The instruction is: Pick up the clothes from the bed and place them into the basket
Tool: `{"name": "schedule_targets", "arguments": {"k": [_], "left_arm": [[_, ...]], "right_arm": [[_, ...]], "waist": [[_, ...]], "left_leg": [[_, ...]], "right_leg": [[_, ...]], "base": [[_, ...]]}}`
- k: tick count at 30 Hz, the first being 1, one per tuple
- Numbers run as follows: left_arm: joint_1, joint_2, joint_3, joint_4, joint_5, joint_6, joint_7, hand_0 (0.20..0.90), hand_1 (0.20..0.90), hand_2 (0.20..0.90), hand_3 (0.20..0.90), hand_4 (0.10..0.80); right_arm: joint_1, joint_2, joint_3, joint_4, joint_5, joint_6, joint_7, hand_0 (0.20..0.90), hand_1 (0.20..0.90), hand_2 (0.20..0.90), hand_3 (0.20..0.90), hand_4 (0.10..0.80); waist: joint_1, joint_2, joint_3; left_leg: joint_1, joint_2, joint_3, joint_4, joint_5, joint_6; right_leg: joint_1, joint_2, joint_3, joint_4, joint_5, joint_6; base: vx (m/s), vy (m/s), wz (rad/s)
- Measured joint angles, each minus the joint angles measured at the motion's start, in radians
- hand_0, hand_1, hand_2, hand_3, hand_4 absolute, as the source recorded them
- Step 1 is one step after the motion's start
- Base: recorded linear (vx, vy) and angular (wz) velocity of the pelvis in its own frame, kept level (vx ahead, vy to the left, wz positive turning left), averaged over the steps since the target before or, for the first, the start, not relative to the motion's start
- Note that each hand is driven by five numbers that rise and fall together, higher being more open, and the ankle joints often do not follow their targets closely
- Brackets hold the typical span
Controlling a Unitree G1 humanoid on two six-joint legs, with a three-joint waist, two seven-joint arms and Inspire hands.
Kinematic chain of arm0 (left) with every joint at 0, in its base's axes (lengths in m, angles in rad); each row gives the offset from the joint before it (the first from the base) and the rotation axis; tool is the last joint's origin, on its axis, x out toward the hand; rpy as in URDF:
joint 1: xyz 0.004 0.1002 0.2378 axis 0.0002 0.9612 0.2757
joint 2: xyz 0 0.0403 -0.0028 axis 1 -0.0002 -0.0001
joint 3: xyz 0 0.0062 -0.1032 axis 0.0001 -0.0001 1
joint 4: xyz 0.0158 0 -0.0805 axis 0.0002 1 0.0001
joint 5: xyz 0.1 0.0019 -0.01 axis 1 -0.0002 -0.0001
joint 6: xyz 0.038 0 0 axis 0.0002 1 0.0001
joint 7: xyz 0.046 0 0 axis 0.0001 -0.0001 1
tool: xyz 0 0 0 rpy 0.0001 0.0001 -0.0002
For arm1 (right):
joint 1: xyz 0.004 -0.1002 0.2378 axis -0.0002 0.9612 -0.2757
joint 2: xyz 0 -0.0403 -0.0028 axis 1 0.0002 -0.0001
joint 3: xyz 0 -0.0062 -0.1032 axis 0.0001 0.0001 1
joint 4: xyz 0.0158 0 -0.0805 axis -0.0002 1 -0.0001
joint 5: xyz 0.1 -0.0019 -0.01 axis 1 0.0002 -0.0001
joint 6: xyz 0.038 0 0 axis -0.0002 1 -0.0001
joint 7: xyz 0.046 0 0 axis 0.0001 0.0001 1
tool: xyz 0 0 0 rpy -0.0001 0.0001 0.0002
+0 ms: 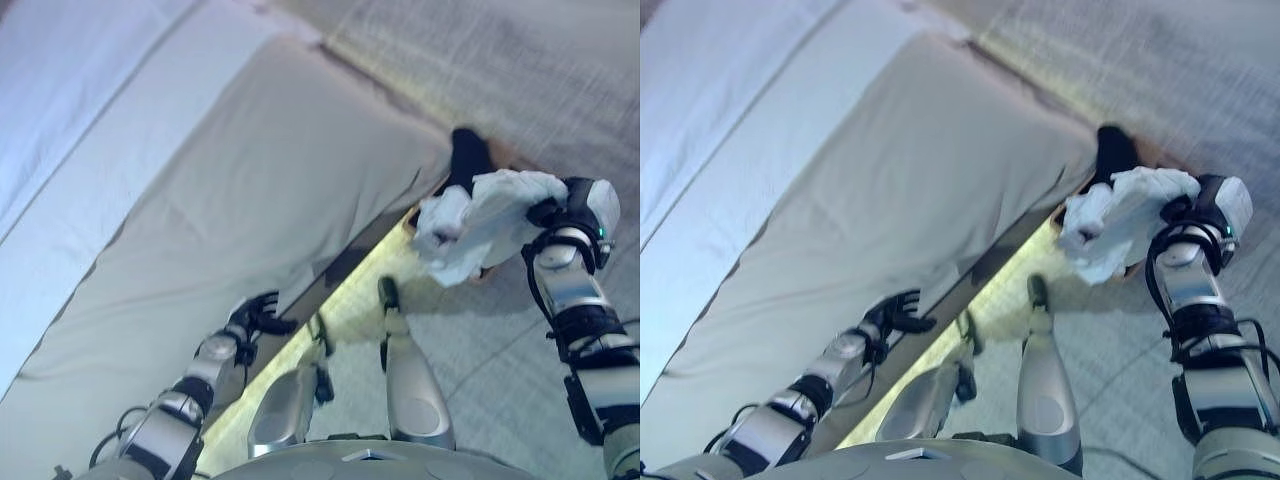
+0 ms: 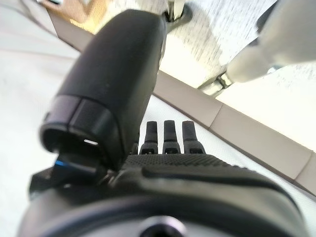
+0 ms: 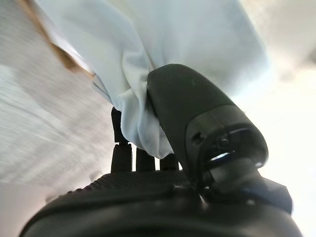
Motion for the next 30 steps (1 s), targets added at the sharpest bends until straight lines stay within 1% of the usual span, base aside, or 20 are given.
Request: {"name": "schedule_targets", "arguments": {"k": [1,3,7,10,12,13,14,15,17,19,21,23,26,28,30], "left_arm": [[-0.016,0.002,-0.001,-0.001,-0.006,-0.002,0.001,0.900,0.900,0.900,0.900,0.800],[-0.039,0.015,-0.018,-0.004,-0.013,-0.007,0.000,0.900,0.900,0.900,0.900,0.800],[-0.045,0.040,-0.039,-0.044,-0.035,-0.021,-0.025,0.900,0.900,0.900,0.900,0.800],[-0.041,0.070,-0.039,-0.066,-0.053,-0.021,-0.040,0.900,0.900,0.900,0.900,0.800],[-0.042,0.083,-0.038,-0.074,-0.055,-0.021,-0.045,0.900,0.900,0.900,0.900,0.800],[-0.040,0.089,-0.038,-0.079,-0.057,-0.021,-0.046,0.900,0.900,0.900,0.900,0.800],[-0.035,0.098,-0.038,-0.091,-0.067,-0.019,-0.046,0.900,0.900,0.900,0.900,0.800],[-0.031,0.105,-0.037,-0.099,-0.073,-0.019,-0.046,0.900,0.900,0.900,0.900,0.800],[-0.022,0.115,-0.035,-0.108,-0.073,-0.020,-0.046,0.900,0.900,0.900,0.900,0.800],[-0.013,0.117,-0.036,-0.107,-0.073,-0.016,-0.047,0.900,0.900,0.900,0.900,0.800],[0.011,0.116,-0.035,-0.105,-0.073,-0.017,-0.048,0.900,0.900,0.900,0.900,0.800],[0.034,0.112,-0.036,-0.106,-0.073,-0.016,-0.057,0.900,0.900,0.900,0.900,0.800],[0.054,0.098,-0.032,-0.103,-0.074,-0.017,-0.060,0.900,0.900,0.900,0.900,0.800],[0.063,0.089,-0.031,-0.096,-0.074,-0.017,-0.066,0.900,0.900,0.900,0.900,0.800],[0.064,0.073,-0.024,-0.081,-0.081,-0.017,-0.067,0.900,0.900,0.900,0.900,0.800]], "right_arm": [[-0.012,0.005,0.015,0.012,0.005,0.013,0.002,0.300,0.300,0.300,0.200,0.100],[-0.070,0.007,0.073,0.086,0.038,0.037,0.009,0.300,0.300,0.300,0.200,0.100],[-0.153,-0.001,0.073,0.250,0.099,0.065,0.011,0.300,0.300,0.300,0.200,0.100],[-0.181,-0.004,0.074,0.249,0.118,0.067,0.005,0.300,0.300,0.300,0.200,0.100],[-0.196,-0.008,0.074,0.246,0.118,0.071,-0.008,0.300,0.300,0.300,0.200,0.100],[-0.201,-0.010,0.073,0.245,0.119,0.070,-0.018,0.488,0.488,0.488,0.420,0.320],[-0.203,-0.014,0.070,0.238,0.119,0.071,-0.028,0.900,0.900,0.900,0.900,0.800],[-0.205,-0.021,0.064,0.235,0.119,0.070,-0.046,0.900,0.900,0.900,0.900,0.800],[-0.213,-0.026,0.055,0.236,0.120,0.072,-0.074,0.900,0.900,0.900,0.900,0.800],[-0.221,-0.026,0.034,0.236,0.137,0.072,-0.089,0.900,0.900,0.900,0.900,0.800],[-0.228,-0.027,0.018,0.209,0.157,0.065,-0.143,0.900,0.900,0.900,0.900,0.800],[-0.227,-0.028,-0.013,0.139,0.157,0.053,-0.192,0.900,0.900,0.900,0.900,0.800],[-0.219,-0.029,-0.051,0.081,0.156,-0.001,-0.251,0.900,0.900,0.900,0.900,0.800],[-0.209,-0.029,-0.061,0.064,0.156,-0.025,-0.278,0.900,0.900,0.900,0.900,0.800],[-0.166,-0.028,-0.083,0.042,0.156,-0.039,-0.279,0.900,0.900,0.900,0.900,0.800]], "waist": [[0.010,0.001,0.000],[0.026,0.000,0.000],[0.048,0.000,0.000],[0.052,0.001,0.000],[0.061,0.001,0.000],[0.062,0.001,0.000],[0.063,0.001,0.000],[0.073,0.001,0.000],[0.095,0.001,0.000],[0.113,0.001,0.000],[0.127,0.002,-0.001],[0.125,0.002,-0.001],[0.129,0.002,-0.001],[0.125,0.001,0.000],[0.124,0.001,0.000]], "left_leg": [[-0.030,-0.008,-0.002,0.007,-0.001,-0.001],[-0.075,-0.008,-0.027,0.033,-0.002,0.000],[-0.122,-0.005,-0.045,0.096,-0.002,0.000],[-0.162,0.001,-0.062,0.139,-0.002,0.000],[-0.183,0.001,-0.070,0.171,0.001,-0.004],[-0.191,-0.005,-0.079,0.189,0.001,-0.005],[-0.200,-0.010,-0.086,0.206,-0.001,-0.007],[-0.211,-0.015,-0.087,0.223,-0.004,-0.012],[-0.231,-0.016,-0.093,0.255,-0.021,-0.021],[-0.239,-0.012,-0.099,0.274,-0.031,-0.022],[-0.246,-0.008,-0.104,0.286,-0.041,-0.023],[-0.246,-0.006,-0.102,0.286,-0.045,-0.024],[-0.228,-0.007,-0.094,0.271,-0.047,-0.024],[-0.204,-0.008,-0.092,0.261,-0.047,-0.024],[-0.159,-0.007,-0.093,0.239,-0.047,-0.023]], "right_leg": [[-0.035,-0.003,0.002,0.011,0.000,0.000],[-0.085,-0.002,-0.001,0.042,0.001,0.000],[-0.146,-0.012,-0.021,0.144,-0.001,-0.002],[-0.183,-0.009,-0.032,0.196,-0.027,-0.040],[-0.214,-0.014,-0.035,0.255,-0.061,-0.056],[-0.228,-0.022,-0.037,0.295,-0.085,-0.061],[-0.243,-0.031,-0.041,0.328,-0.105,-0.066],[-0.261,-0.034,-0.041,0.366,-0.125,-0.071],[-0.281,-0.035,-0.036,0.403,-0.142,-0.077],[-0.286,-0.034,-0.040,0.417,-0.147,-0.083],[-0.287,-0.034,-0.044,0.418,-0.147,-0.086],[-0.286,-0.028,-0.044,0.414,-0.147,-0.086],[-0.271,-0.026,-0.037,0.397,-0.143,-0.082],[-0.245,-0.025,-0.035,0.380,-0.135,-0.081],[-0.200,-0.024,-0.037,0.361,-0.134,-0.080]], "base": [[-0.106,-0.093,-0.03],[-0.084,-0.112,-0.08],[-0.048,-0.154,0.11],[0.031,-0.105,0.08],[0.090,-0.086,0.14],[0.004,-0.074,0.24],[0.009,-0.070,0.31],[0.007,-0.070,0.22],[0.005,-0.055,0.11],[-0.025,-0.003,0.06],[-0.054,0.046,0.01],[0.042,0.073,-0.03],[0.048,0.091,-0.07],[0.044,0.082,-0.08],[0.043,0.053,-0.05]]}}
